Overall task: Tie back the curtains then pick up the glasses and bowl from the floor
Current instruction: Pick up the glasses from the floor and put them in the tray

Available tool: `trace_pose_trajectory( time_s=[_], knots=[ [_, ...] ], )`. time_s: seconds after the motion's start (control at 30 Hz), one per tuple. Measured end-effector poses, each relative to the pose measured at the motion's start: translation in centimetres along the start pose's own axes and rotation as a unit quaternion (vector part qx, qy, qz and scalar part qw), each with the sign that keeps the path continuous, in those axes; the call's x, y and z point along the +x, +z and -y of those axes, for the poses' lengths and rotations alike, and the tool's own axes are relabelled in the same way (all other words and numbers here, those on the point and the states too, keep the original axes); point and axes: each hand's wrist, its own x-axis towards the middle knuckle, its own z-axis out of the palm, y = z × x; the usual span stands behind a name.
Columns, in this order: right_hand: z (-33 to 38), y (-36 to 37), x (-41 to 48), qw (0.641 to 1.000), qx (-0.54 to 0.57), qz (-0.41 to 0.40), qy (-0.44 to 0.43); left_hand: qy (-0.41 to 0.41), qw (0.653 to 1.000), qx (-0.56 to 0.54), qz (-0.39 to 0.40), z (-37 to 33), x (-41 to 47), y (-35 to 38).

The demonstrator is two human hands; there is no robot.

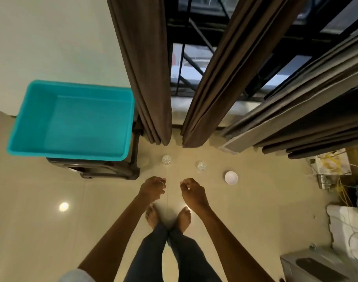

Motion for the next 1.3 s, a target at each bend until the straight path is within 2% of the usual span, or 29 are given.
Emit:
trace_pose_trajectory(
  time_s=[0.07, 0.2, 0.4, 0.57, 0.7, 0.87, 0.93, 1.07, 1.2, 1.3],
  knots=[
    [-0.4, 0.8, 1.7, 1.000, 0.015, 0.010, 0.008, -0.002, 1.000, 0.017, 0.000, 0.9, 2.2, 0.6],
    [-1.6, 2.5, 6.9, 1.000, 0.024, 0.018, 0.008, -0.002, 1.000, -0.021, 0.004, 1.7, 7.4, 1.5],
    [-5.2, 7.0, 18.7, 1.000, 0.000, 0.015, 0.005, 0.020, 0.999, -0.024, -0.021, 2.9, 19.6, 2.0],
    [-10.0, 12.4, 28.9, 1.000, -0.006, 0.010, 0.005, 0.069, 0.996, 0.044, -0.039, 6.1, 32.2, 2.3],
    [-12.9, 15.8, 35.9, 1.000, -0.009, -0.004, -0.001, 0.099, 0.993, 0.054, -0.038, 7.8, 39.6, 2.6],
    [-15.3, 19.4, 42.7, 0.999, 0.038, 0.007, 0.011, 0.107, 0.986, 0.105, -0.066, 10.1, 47.4, 3.5],
    [-16.0, 20.5, 44.6, 0.998, 0.063, 0.015, 0.023, 0.109, 0.989, 0.074, -0.067, 10.5, 49.6, 4.1],
    [-16.9, 21.6, 47.2, 0.994, 0.094, 0.032, 0.053, 0.121, 0.986, 0.100, -0.050, 10.7, 52.5, 5.1],
    [-17.7, 23.0, 50.0, 0.993, 0.107, 0.050, 0.026, 0.118, 0.986, 0.102, -0.055, 10.7, 55.3, 5.9],
    [-19.8, 25.5, 53.7, 0.990, 0.138, 0.034, 0.007, 0.113, 0.992, 0.032, -0.052, 10.9, 56.8, 6.5]
  ],
)
